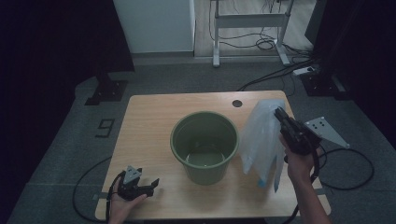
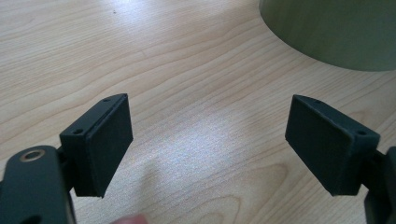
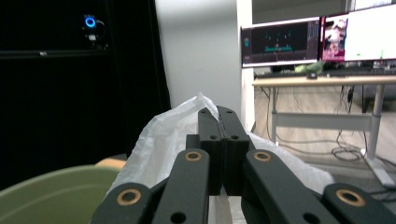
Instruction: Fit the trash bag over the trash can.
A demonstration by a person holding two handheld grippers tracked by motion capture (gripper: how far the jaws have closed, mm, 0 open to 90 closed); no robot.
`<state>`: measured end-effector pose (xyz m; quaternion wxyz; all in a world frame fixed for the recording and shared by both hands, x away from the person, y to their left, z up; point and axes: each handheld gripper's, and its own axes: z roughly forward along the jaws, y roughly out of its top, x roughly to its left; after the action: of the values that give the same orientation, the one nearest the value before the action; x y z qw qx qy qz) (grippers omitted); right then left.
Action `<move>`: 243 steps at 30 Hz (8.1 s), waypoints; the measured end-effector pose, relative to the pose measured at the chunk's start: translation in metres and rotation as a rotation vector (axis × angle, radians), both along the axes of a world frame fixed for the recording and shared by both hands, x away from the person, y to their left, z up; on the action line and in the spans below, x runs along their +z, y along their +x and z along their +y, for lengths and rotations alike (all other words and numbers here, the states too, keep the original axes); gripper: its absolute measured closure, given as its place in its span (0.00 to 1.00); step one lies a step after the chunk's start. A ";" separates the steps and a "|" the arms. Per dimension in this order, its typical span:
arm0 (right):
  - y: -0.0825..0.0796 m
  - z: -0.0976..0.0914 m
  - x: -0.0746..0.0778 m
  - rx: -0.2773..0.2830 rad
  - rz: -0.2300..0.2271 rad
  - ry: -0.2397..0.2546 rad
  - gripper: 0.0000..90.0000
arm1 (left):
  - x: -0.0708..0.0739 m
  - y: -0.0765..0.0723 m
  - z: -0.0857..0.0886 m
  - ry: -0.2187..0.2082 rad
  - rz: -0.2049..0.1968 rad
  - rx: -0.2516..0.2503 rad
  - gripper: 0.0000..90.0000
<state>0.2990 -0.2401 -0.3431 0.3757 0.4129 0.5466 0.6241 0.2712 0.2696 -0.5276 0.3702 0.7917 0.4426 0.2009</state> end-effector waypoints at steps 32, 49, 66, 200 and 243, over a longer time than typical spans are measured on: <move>-0.016 0.022 0.111 -0.029 -0.176 -0.010 0.99 | 0.002 0.000 0.001 -0.047 0.009 -0.005 0.16; -0.002 0.071 0.073 0.006 -0.142 -0.066 0.98 | 0.001 0.000 0.002 -0.033 0.010 -0.004 0.17; -0.010 0.091 0.013 0.095 -0.053 -0.102 0.98 | 0.000 0.001 0.002 -0.020 0.017 -0.005 0.17; -0.041 0.008 -0.084 -0.160 0.101 -0.029 0.97 | -0.001 0.000 -0.002 -0.017 0.017 -0.007 0.17; -0.033 0.124 -0.055 0.211 0.059 -0.121 0.97 | 0.070 -0.025 -0.024 -0.232 -0.166 -0.020 0.20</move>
<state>0.2657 -0.1158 -0.3982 0.3157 0.3480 0.6346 0.6137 0.2464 0.2461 -0.4580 0.4965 0.7287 0.4226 0.2095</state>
